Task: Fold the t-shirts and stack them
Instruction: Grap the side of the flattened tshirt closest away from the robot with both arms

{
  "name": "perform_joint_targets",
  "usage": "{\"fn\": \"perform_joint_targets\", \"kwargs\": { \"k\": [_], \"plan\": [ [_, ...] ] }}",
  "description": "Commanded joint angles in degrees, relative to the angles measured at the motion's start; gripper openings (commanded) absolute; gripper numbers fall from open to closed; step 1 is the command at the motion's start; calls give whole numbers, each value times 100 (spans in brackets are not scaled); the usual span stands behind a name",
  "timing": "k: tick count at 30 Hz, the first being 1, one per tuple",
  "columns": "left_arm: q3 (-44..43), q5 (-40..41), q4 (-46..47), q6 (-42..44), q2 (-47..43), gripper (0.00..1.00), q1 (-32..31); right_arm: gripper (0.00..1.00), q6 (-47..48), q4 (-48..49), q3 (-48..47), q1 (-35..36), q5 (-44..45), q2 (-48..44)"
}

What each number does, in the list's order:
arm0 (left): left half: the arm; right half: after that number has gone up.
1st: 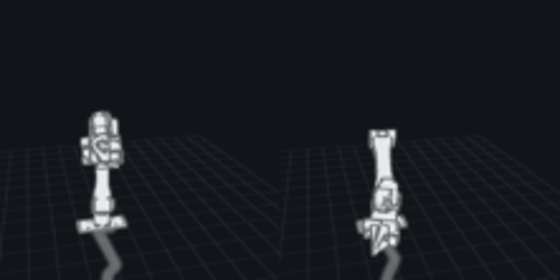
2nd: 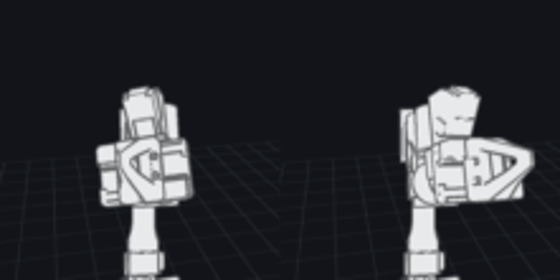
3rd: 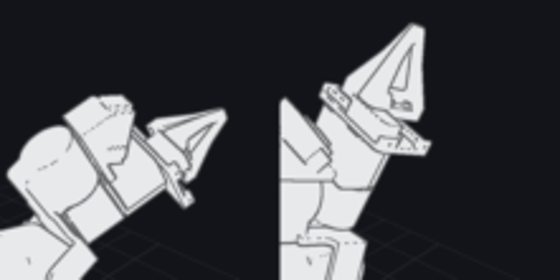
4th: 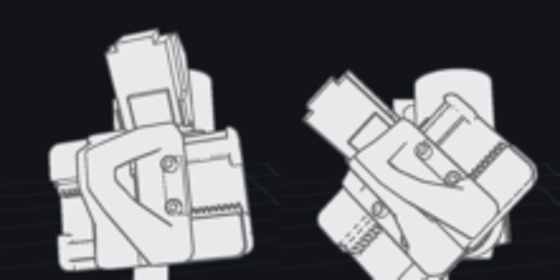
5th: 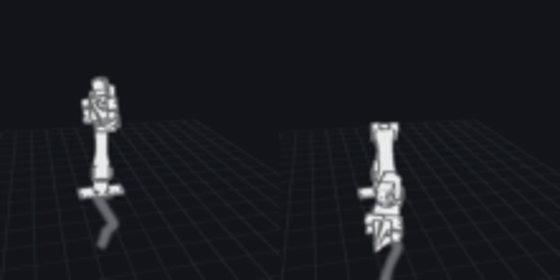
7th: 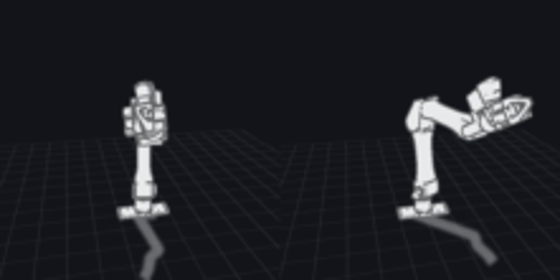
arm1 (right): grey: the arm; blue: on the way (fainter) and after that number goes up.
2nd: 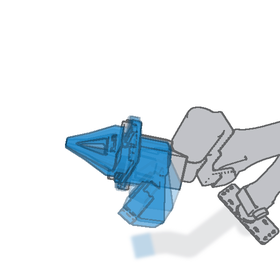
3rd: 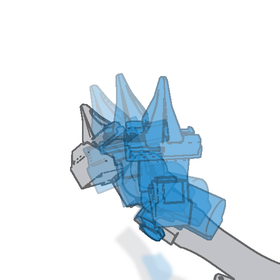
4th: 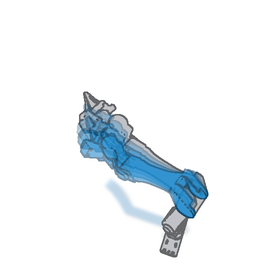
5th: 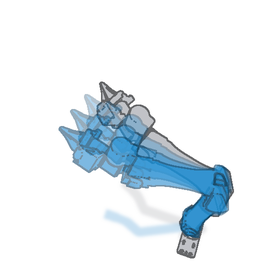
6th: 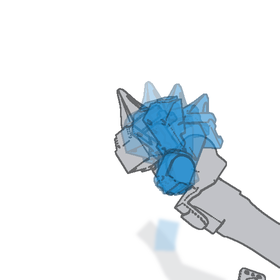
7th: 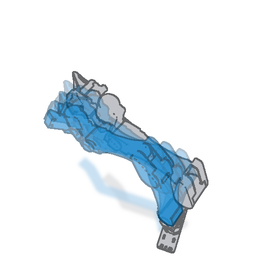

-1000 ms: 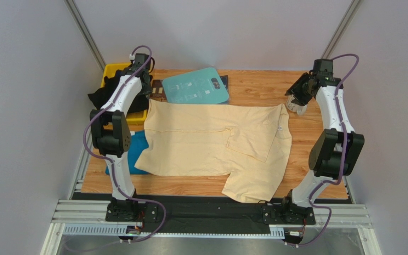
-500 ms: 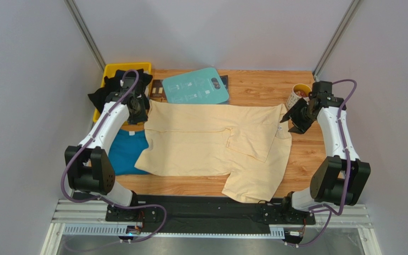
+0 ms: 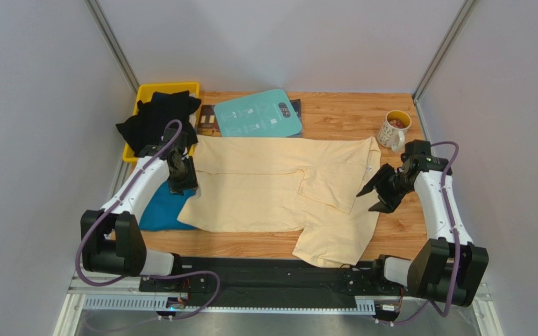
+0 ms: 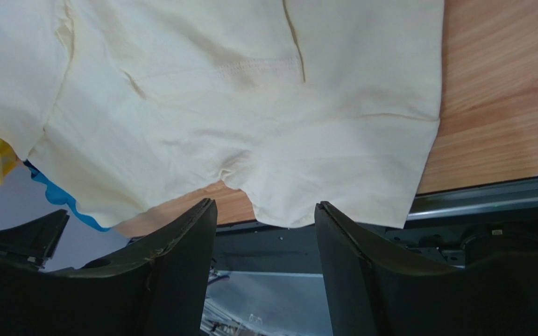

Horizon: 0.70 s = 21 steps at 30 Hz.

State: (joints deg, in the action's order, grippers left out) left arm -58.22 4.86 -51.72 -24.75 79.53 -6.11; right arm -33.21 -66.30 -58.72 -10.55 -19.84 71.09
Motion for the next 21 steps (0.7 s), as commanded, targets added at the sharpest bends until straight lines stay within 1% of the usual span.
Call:
{"fn": "perform_joint_targets", "kwargs": {
  "k": [1, 7, 9, 17, 21],
  "plan": [
    [-15, -196, 119, 6, -262, 50, 31, 59, 51, -356, 395, 88, -390, -428],
    [-155, -407, 110, 41, -131, 48, 31, 59, 166, -893, 712, 97, -223, -789],
    [-277, -451, 93, 67, -69, 48, 31, 59, 157, -1025, 958, 114, -179, -956],
    [-533, -600, 57, 67, 159, 46, 31, 60, 131, -1087, 1547, 114, -12, -1378],
    [-586, -653, 49, 50, 195, 45, 31, 61, 245, -1069, 1994, 114, 50, -1519]
  ]
}}
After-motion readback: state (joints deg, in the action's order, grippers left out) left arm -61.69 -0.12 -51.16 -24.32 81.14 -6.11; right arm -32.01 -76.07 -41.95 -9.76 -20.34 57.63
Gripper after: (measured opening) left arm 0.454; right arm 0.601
